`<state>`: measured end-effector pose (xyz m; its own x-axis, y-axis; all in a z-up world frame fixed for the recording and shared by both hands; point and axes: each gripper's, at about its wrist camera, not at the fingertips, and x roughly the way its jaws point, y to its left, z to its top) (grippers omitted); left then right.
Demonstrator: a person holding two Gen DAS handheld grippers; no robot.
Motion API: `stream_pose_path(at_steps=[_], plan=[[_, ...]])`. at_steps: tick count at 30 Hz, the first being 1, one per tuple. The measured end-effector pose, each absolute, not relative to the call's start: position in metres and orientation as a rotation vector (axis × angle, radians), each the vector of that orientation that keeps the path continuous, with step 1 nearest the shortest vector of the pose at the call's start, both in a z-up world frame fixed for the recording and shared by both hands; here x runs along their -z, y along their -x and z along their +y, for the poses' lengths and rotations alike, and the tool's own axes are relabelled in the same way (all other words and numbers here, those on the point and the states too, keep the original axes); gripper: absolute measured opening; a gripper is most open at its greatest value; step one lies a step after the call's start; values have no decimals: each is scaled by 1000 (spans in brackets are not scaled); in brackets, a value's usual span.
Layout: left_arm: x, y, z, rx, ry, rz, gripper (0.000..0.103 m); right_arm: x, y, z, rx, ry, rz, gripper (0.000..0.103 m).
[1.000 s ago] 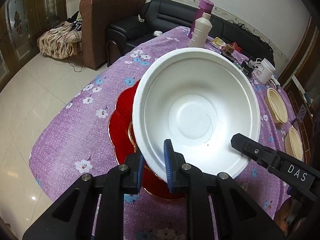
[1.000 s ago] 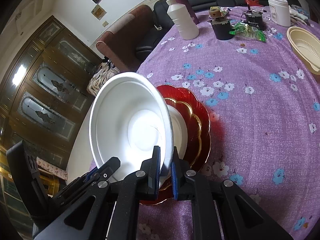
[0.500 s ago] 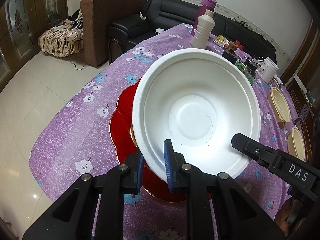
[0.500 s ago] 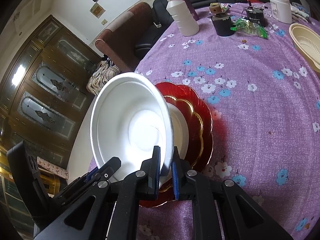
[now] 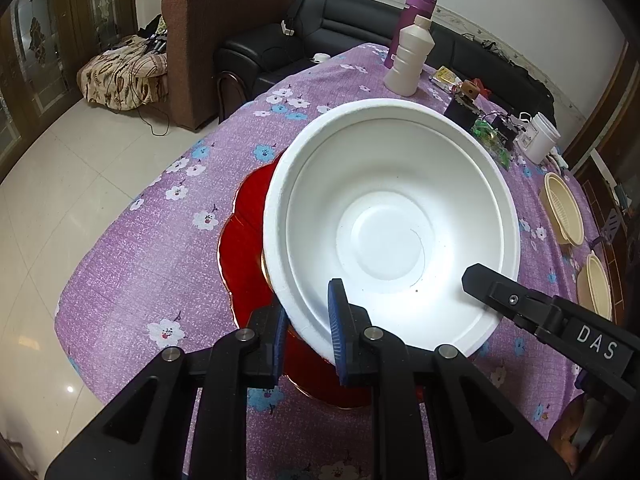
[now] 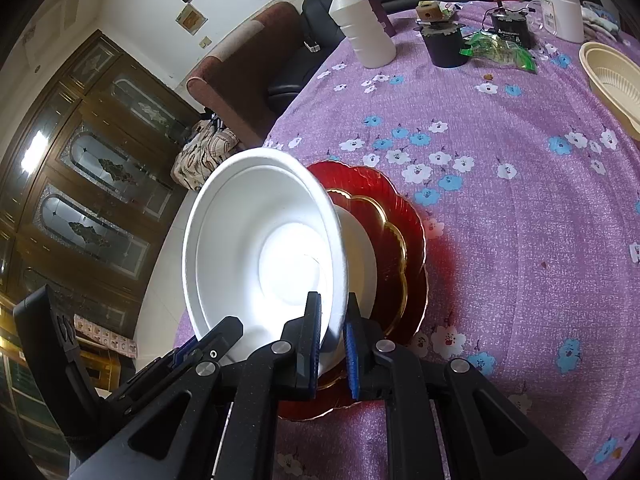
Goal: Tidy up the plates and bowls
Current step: 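Lower the second white bowl with both grippers toward the first white bowl, then open both grippers and release the white bowl onto the stack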
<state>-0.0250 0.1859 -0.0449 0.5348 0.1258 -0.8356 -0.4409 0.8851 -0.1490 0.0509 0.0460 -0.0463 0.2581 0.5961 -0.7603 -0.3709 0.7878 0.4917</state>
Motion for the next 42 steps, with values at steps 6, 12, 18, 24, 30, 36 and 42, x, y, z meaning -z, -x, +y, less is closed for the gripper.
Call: stream_pose_path(at_steps=[6,12,18,24,30,36,42], plan=[[45,24,185,-348,362,953,17,45,-51,47,-659,-223,1124,13],[45,23,186,-352,367,950,17,42,-49,46,-652,-214,1108,13],[43,24,187,-370,367,937,30,38,-47,45,-639,-213,1089,18],[39,28,191,-384,382,916,47,32,-46,40,-635,-229,1063,32],[35,31,191,-389,384,903,59,28,-45,35,-638,-251,1045,43],[29,37,192,-406,376,885,61,22,-44,25,-642,-299,1024,58],[18,42,189,-420,367,848,65,19,-45,11,-647,-361,1010,74]])
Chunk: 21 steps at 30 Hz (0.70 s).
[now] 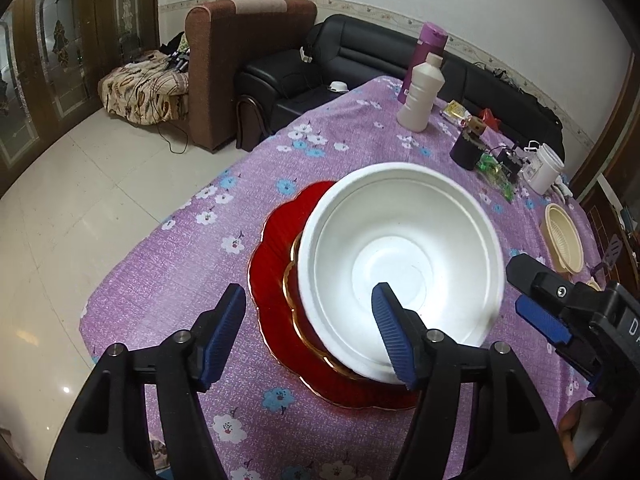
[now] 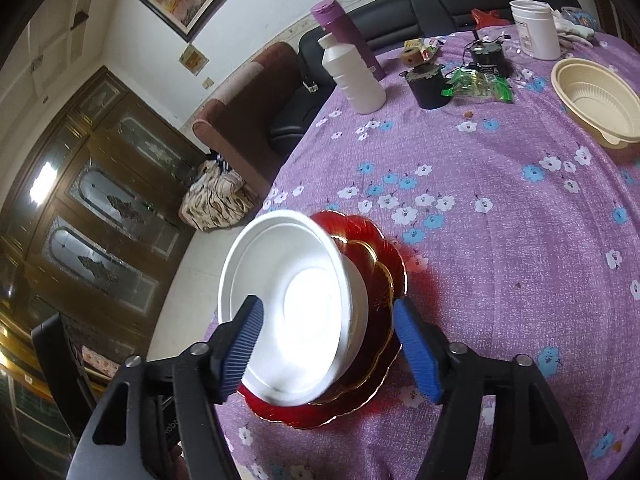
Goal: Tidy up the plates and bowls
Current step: 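Open both grippers and release the white bowl onto the stack, then move both grippers to the larger beige plastic bowl and close on its rim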
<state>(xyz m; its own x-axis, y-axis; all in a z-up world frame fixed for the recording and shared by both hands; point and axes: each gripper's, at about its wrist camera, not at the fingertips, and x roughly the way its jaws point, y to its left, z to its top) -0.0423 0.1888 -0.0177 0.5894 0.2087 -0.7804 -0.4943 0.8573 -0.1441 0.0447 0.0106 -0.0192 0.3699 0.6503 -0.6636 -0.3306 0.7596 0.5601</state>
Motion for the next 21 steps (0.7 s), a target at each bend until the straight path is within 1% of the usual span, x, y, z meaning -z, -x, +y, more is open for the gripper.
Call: stream_pose_path(at_steps=[5,7,8,9,21], plan=[[7,44,176,-406,338,821,66,18,-44,-4,-640,-402,1006,92],[2,44,170,-399,325,808,74,18,-45,-12,-636,-417,1009,97],[0,44,167,-398,318,801,75,18,-46,-16,-636,-422,1008,101],[-3,44,163,-395,305,789,75,18,-46,-22,-627,-425,1002,102],[-16,26,111,-266,228,781,75,27,-48,-96,-495,-473,990,103]])
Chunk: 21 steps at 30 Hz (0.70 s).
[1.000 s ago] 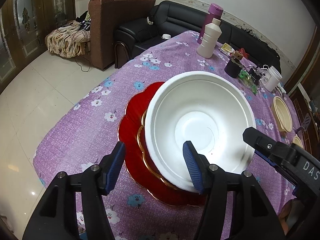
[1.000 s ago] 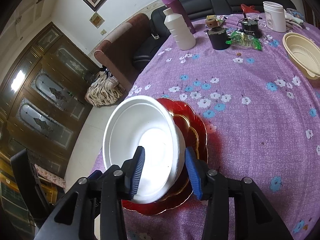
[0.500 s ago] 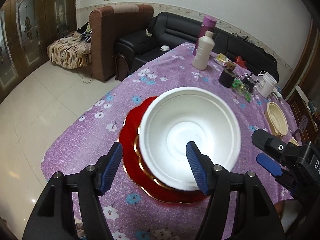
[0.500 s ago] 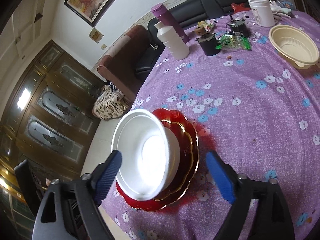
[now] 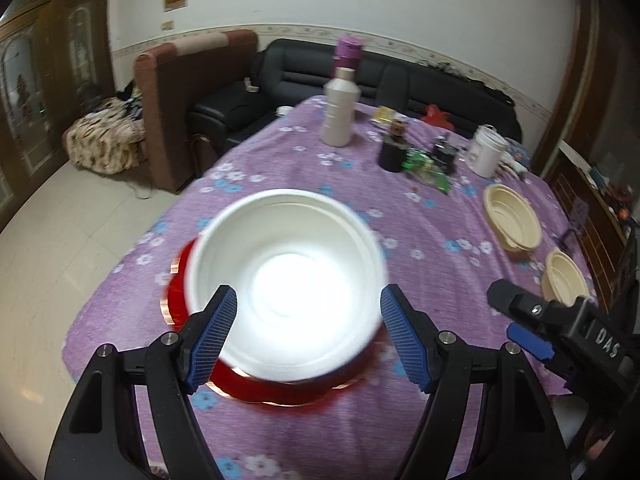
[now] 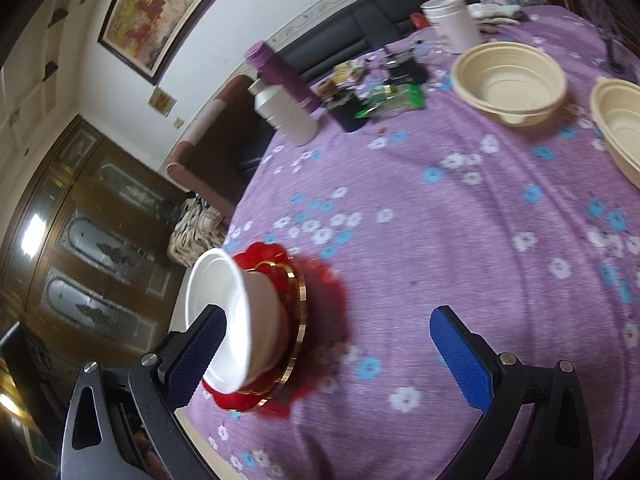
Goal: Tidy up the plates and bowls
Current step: 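Move both grippers to the larger beige plastic bowl and close on its rim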
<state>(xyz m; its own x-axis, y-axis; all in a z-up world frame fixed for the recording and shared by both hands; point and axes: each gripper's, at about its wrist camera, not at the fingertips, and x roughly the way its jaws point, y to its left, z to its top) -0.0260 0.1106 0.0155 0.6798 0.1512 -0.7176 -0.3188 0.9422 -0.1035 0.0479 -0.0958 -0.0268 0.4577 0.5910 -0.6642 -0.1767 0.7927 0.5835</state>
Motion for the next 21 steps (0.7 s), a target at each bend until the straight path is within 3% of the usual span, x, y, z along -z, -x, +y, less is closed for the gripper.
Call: stream_pose_path(at_steps=[21], plan=[[3,-79,-73,139,119,982,78,31,-45,-321,-101,-663,902,103]])
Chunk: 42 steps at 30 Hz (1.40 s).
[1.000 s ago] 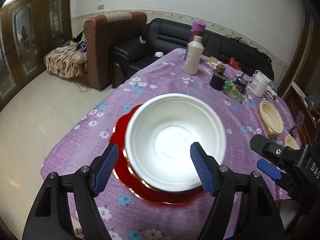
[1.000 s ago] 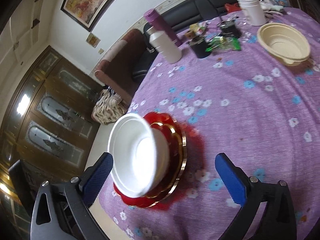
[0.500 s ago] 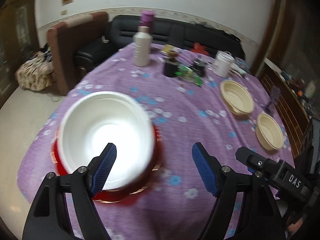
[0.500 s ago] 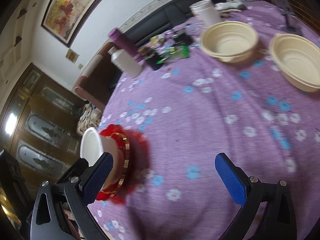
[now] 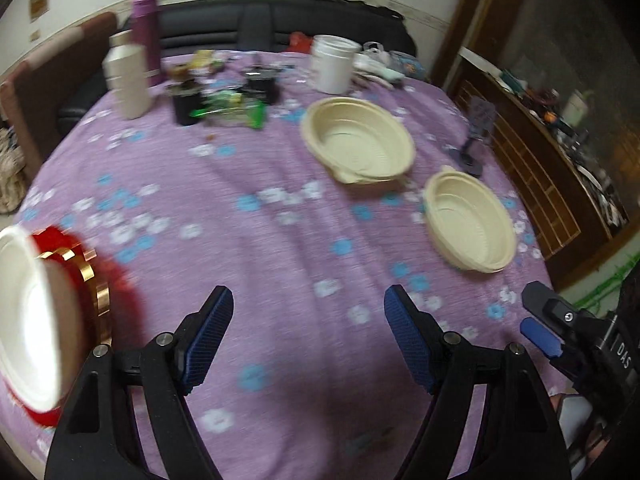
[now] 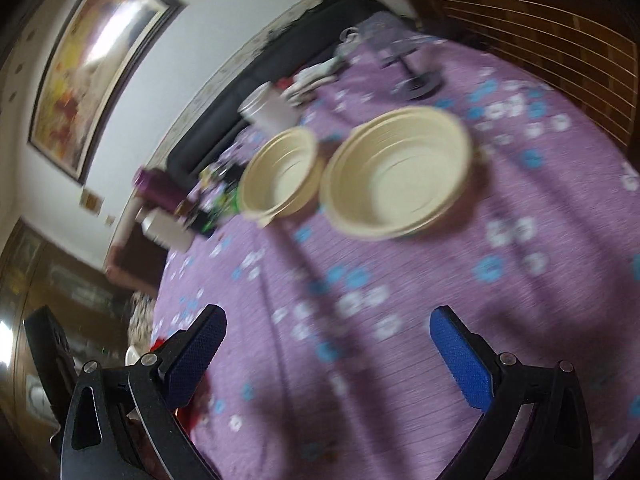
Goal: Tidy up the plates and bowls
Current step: 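Move both grippers to the larger beige plastic bowl and close on its rim, then lift the beige bowl with both grippers and carry it toward the red plates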
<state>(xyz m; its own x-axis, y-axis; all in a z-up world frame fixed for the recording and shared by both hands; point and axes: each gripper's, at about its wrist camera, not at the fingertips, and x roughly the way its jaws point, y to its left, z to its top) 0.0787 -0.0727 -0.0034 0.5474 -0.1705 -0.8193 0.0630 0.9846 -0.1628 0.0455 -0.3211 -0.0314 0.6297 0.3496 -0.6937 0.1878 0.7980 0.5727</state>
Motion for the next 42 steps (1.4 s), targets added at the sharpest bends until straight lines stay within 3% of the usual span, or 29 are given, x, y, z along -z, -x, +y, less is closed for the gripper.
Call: stream_pose_path(at_steps=[15,33,34,37,40,41,42], plan=[[29,-151,-173,231,94,1045,78,48,-101,-398,7,-770,917,99],[63,-178,-209,239,66,1083,77,77,-141,-407,39,-780,964,64],[64,-179,-210,238,68,1087,75,79,-142,-406,44,-771,971,58],[68,-180,-213,229,53,1096,52,83,-146,-404,52,-757,993,45],[71,-180,-216,221,24,1100,30,86,-148,-401,70,-727,1015,23],[72,-180,-216,223,22,1100,28,87,-147,-400,74,-721,1018,15],[72,-179,-217,223,16,1098,22,88,-146,-400,75,-720,1019,13]])
